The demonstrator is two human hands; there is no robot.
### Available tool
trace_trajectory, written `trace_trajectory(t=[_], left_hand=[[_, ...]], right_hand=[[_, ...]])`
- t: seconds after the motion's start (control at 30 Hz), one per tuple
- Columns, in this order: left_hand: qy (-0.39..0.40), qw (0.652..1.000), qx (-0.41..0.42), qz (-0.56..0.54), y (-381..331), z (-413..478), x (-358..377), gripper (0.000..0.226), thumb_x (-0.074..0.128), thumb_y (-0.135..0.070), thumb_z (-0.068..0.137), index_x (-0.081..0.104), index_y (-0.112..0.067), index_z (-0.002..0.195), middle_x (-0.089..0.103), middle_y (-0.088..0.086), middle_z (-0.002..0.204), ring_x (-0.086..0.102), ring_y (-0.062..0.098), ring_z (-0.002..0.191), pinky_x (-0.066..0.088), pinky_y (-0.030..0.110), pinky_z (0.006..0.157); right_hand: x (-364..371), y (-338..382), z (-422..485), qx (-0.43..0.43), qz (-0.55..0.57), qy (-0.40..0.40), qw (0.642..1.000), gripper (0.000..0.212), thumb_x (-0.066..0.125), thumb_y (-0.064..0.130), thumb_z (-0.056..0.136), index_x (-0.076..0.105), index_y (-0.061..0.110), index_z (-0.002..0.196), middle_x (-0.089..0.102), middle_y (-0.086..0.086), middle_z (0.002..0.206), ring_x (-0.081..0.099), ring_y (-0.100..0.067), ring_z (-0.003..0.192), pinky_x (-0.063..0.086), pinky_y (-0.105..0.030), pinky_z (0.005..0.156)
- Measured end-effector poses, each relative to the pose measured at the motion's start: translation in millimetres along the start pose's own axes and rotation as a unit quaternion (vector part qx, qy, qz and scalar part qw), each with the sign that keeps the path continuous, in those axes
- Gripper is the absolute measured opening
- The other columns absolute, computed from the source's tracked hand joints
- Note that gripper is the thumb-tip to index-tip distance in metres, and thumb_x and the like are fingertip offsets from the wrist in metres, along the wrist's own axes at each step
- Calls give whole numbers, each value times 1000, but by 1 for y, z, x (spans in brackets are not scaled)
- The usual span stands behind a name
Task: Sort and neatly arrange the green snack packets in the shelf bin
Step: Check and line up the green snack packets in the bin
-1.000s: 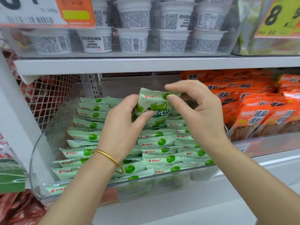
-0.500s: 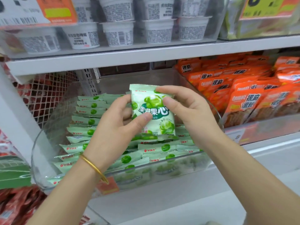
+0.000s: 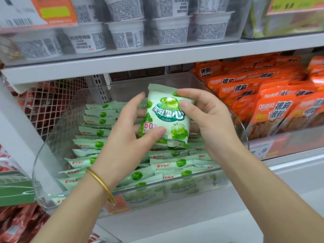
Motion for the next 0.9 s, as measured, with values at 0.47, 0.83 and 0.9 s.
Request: trace_trajectory(t=[0.47, 0.83, 0.9], left_hand=[[-20, 956, 64, 287, -10, -1, 8, 80, 47, -68, 69, 33, -36, 141, 30, -25, 131, 20, -7, 123, 7, -6, 97], [-11, 995, -38, -95, -3, 4, 2, 50, 53, -2, 91, 45, -25, 135, 66, -5, 118, 62, 13, 108, 48, 36, 95], [-2, 990, -46, -130, -2, 3, 3, 50, 47, -2, 93, 41, -26, 136, 70, -1, 111, 66, 19, 101, 50, 44, 92]], right_hand=[[12, 11, -11, -32, 2, 64, 997, 32, 60, 16, 88, 59, 30, 117, 59, 0, 111, 65, -16, 95, 56, -29, 60], [-6, 13, -6, -71, -134, 1, 988, 19, 61, 21, 89, 64, 27, 106, 62, 1, 115, 64, -8, 96, 54, -25, 75], [-5, 9, -6, -45, -85, 22, 995, 20, 59, 14, 90, 64, 26, 105, 65, 5, 112, 65, -5, 94, 52, -21, 74]])
Point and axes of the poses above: each hand's wrist, its own z-axis towards the middle knuckle, its own x-axis out of the palm, y = z × x, the point moved 7 cm from there along z, towards the middle knuckle
